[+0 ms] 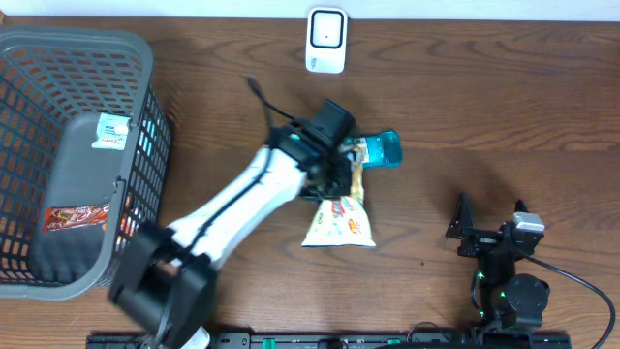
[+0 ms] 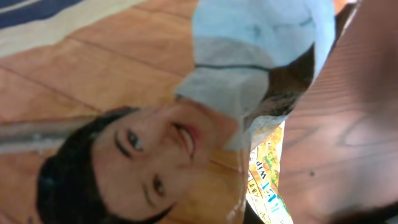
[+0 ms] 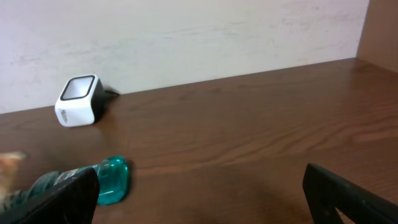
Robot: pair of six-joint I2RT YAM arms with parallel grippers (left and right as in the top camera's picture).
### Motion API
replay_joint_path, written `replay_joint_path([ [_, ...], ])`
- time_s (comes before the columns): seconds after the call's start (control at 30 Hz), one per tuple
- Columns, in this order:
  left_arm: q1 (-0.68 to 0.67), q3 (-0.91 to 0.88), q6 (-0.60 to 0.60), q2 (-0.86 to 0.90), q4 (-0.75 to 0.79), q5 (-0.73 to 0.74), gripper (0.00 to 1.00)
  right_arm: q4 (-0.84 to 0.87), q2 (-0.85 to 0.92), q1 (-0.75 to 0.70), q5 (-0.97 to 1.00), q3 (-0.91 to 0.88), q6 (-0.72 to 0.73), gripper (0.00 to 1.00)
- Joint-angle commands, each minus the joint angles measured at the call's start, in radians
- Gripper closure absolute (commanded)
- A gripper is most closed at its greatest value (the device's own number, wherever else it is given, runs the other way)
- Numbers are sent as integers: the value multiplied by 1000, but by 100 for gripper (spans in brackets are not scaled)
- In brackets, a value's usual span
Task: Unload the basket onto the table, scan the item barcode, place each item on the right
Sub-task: 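Lift the white-and-yellow snack bag and carry it beside the bottle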
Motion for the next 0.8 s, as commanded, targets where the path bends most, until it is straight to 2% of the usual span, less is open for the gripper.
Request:
replay_joint_path([
  [0.0,-31,-4,14,57,58,-27,92,-4,-5,-3,-3,-2,-14,1],
  [0.13,-36,-4,13,88,122,-27,90,-4,-5,-3,-3,-2,-14,1],
  [0.2,-36,-4,8,90,138,-27,85,-4,-5,-3,-3,-2,-14,1],
  [0.23,-36,-4,0,90,143,-27,78,-4,-5,-3,-3,-2,-14,1],
  [0.3,-36,-4,-10,90,143,-27,53,-4,-5,-3,-3,-2,-14,1],
  [0.37,-37,-4,-10,90,140,-27,41,-4,-5,-3,-3,-2,-14,1],
  [0.4,-38,-4,-10,90,138,-27,27,-4,-5,-3,-3,-2,-14,1],
  [0.43,-39,-4,-10,90,136,-27,22,-4,-5,-3,-3,-2,-14,1],
  [0.53,-44,-4,-9,90,132,-27,14,-4,-5,-3,-3,-2,-14,1],
  [0.77,-47,-4,-9,90,94,-27,12,-4,-5,-3,-3,-2,-14,1],
])
